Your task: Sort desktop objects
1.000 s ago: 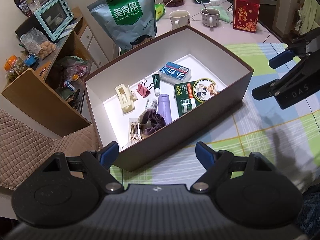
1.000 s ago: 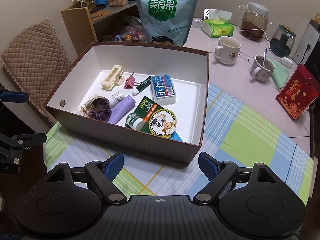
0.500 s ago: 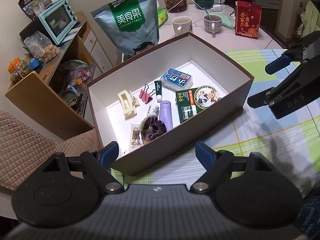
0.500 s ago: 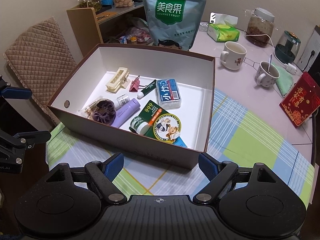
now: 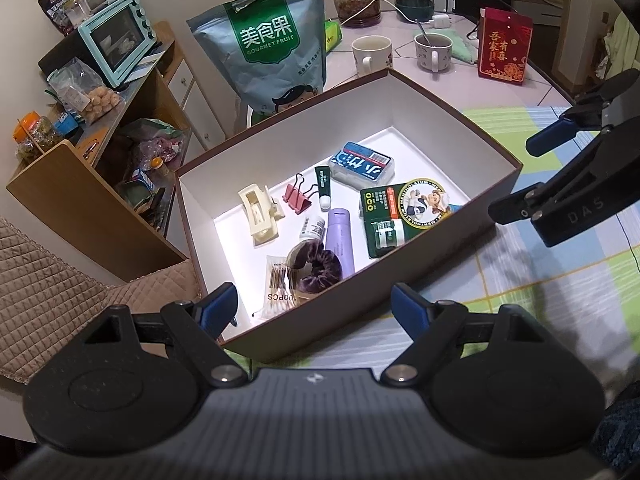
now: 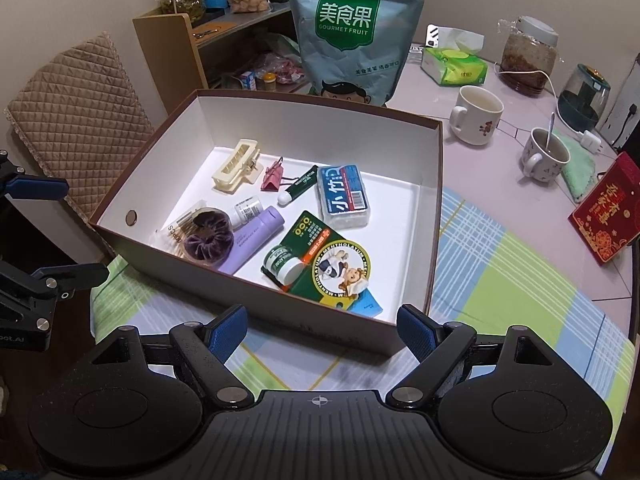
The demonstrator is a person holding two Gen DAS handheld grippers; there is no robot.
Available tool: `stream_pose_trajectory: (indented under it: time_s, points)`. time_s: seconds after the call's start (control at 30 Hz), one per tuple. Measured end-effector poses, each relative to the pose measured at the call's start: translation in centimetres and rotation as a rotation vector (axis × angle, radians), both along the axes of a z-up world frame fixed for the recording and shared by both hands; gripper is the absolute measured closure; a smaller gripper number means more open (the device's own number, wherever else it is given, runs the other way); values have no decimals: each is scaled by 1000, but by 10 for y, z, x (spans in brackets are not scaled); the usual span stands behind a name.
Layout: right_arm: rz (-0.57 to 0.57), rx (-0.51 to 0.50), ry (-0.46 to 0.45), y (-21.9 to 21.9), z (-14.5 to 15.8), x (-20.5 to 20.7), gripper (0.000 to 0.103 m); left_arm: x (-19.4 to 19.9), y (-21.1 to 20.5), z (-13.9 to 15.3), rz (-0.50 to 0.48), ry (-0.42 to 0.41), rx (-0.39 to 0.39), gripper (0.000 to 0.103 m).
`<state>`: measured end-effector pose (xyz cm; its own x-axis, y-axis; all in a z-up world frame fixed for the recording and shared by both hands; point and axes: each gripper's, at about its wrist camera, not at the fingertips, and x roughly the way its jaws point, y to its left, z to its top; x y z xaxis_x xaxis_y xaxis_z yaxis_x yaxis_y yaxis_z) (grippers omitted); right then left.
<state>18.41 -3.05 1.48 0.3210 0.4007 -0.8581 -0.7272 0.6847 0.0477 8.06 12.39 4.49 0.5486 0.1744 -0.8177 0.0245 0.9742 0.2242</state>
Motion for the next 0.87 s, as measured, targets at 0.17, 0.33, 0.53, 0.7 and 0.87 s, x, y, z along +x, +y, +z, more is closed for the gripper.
stream_pose_trajectory:
  time_s: [0.17, 0.33, 0.53, 0.7, 0.87]
  points:
    - [-11, -7, 2, 6, -2, 5, 18, 7, 7, -2, -1, -9, -2, 22]
    - [-22, -14, 2, 10, -4, 10, 18, 13, 13, -4, -5, -17, -19, 22]
    - [-24, -21, 8, 16, -7, 14, 18, 21, 19, -8, 2, -26, -42, 22]
    - [-21, -22, 13, 20, -8, 17, 18, 25, 23, -9, 5, -41, -31, 22]
    - [-13, -18, 16, 23, -8, 18, 18, 27, 26, -8, 13, -43, -32, 22]
